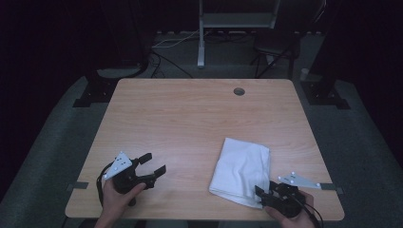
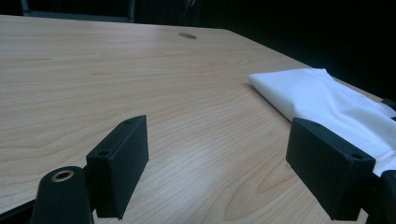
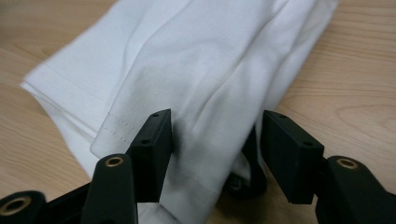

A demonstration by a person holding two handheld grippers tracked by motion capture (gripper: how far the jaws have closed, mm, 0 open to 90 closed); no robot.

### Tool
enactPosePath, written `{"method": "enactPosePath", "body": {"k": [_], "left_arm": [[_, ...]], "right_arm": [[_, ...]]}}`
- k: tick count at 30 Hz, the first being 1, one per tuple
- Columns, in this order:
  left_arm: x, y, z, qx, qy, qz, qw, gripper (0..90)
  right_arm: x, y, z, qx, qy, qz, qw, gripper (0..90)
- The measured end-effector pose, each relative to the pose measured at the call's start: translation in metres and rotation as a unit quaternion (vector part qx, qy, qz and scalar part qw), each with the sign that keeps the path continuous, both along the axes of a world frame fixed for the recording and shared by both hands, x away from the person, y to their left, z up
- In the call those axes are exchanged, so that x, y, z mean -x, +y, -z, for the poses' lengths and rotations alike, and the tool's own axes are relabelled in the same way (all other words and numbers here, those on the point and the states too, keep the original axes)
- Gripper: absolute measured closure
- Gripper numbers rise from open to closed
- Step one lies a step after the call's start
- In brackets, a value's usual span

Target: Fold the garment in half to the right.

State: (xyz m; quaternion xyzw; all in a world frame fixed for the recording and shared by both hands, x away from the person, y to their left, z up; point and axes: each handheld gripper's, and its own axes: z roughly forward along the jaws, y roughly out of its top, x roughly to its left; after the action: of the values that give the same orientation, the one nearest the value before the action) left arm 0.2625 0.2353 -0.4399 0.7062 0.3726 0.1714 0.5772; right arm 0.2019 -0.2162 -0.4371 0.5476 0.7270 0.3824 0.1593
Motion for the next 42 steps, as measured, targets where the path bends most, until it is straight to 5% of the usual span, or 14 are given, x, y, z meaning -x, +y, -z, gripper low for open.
{"method": "enactPosePath", "body": {"k": [8, 15, 26, 33, 39, 42], "left_arm": [[0.0, 0.0, 0.0, -0.001, 0.001, 0.0, 1.0, 20.7], [0.0, -0.001, 0.0, 0.001, 0.003, 0.001, 1.0, 20.6], [0.0, -0.001, 0.0, -0.001, 0.005, 0.003, 1.0, 20.7], [0.0, 0.0, 0.0, 0.002, 0.005, 0.001, 1.0, 20.7], [0.0, 0.0, 0.0, 0.003, 0.006, 0.002, 1.0, 20.7], [0.0, 0.0, 0.0, 0.004, 0.006, 0.001, 1.0, 20.7]], "right_arm": [[-0.018, 0.017, 0.002, 0.036, -0.009, -0.016, 0.9992, 47.4], [-0.05, 0.036, 0.001, 0.058, -0.021, -0.047, 0.997, 49.7], [-0.103, 0.053, -0.003, 0.09, -0.038, -0.135, 0.9861, 52.2], [-0.125, 0.058, 0.0, 0.069, -0.046, -0.115, 0.9898, 46.5], [-0.106, 0.047, -0.011, 0.025, -0.069, -0.052, 0.9959, 46.0], [-0.095, 0.05, -0.009, 0.017, -0.065, -0.059, 0.996, 57.3]]}}
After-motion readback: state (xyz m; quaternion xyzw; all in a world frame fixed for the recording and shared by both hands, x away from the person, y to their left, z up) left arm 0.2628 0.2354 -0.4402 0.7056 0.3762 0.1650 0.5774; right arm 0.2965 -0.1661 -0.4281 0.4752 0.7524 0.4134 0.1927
